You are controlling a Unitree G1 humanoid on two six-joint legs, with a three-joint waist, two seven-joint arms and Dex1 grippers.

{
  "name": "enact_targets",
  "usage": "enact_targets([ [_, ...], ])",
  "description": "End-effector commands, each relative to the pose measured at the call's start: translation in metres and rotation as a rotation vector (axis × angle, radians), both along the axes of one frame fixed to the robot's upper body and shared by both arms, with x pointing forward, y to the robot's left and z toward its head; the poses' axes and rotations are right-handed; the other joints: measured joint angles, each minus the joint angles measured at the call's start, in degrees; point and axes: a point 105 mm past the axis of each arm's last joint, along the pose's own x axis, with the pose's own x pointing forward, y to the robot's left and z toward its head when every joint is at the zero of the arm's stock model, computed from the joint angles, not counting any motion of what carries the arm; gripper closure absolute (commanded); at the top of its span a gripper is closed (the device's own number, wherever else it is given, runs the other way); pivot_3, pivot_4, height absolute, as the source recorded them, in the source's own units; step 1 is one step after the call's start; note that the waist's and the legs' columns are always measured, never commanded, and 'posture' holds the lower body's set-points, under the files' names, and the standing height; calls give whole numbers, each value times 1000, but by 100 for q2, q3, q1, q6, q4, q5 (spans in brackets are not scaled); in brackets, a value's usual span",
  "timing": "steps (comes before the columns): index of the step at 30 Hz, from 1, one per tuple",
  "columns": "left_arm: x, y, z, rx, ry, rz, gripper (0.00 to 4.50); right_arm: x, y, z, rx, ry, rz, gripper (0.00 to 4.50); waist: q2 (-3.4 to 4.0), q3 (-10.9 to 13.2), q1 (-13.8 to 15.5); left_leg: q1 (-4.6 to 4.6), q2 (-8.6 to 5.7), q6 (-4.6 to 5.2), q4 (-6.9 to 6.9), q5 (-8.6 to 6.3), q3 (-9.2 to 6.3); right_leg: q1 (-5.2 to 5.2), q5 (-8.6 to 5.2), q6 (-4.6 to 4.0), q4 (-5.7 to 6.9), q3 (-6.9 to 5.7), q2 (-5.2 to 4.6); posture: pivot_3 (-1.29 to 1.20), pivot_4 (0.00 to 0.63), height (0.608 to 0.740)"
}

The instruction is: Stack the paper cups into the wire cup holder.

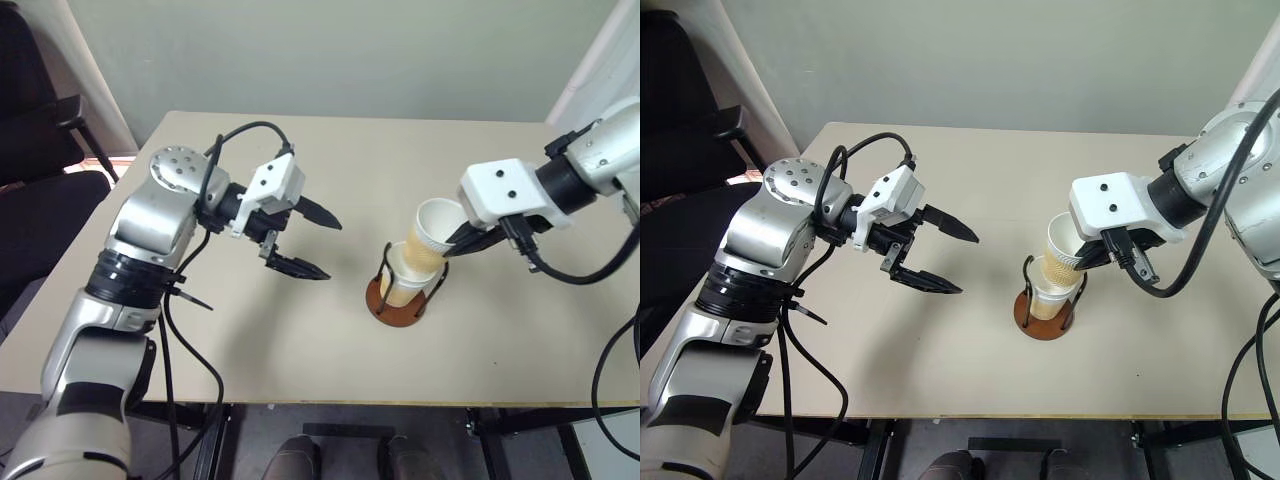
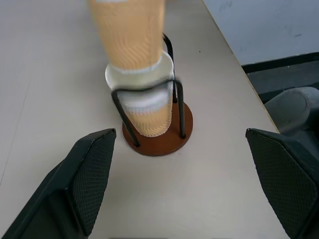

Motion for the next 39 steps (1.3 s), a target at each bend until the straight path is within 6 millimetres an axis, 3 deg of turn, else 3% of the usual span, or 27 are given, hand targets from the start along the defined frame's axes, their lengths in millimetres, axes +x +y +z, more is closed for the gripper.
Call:
enact_targets([
  [1,-6,1,9,6,-38,-19,0,4,-1,5,-24,-47,13,4480,0,0,-1,0,0,-2,-5,1,1,-2,-1,-2,0,0,0,0,150,740],
  [11,-5,3,9,9,-42,-6,0,0,13,-7,-27,-27,77,4480,0,0,-6,4,2,-20,-24,12,-1,-9,-2,-5,5,-1,0,0,150,740],
  [14,-5,3,9,10,-43,-6,0,-3,15,-8,-25,-20,83,3870,0,0,-6,4,2,-20,-26,12,-1,-10,-4,-8,4,-2,0,0,150,740],
  [22,-1,4,9,-11,-51,23,0,3,4,7,67,-100,-33,1186,-1,0,-3,3,3,-20,-31,12,-2,-10,-6,-12,3,-4,0,0,150,740],
  [26,6,17,12,-77,-21,118,0,1,-22,22,280,-73,-259,1186,-3,1,17,2,1,-22,-32,13,-2,-8,-6,-12,1,-4,-2,0,150,740],
  [30,23,41,13,-127,20,291,0,-8,-45,19,467,11,-435,1186,-4,2,17,5,3,-32,-42,15,1,-8,-10,-12,-2,-4,-1,0,150,740],
  [35,30,57,5,-126,58,382,0,-8,-39,-1,538,42,-464,1186,-3,2,9,15,4,-49,-43,25,0,-11,-9,-13,12,-3,1,0,150,740],
  [39,32,63,5,-151,76,432,0,-7,-43,9,601,22,-494,1186,-3,2,7,16,4,-49,-41,30,-1,-11,-4,-13,16,-3,2,0,150,740],
])
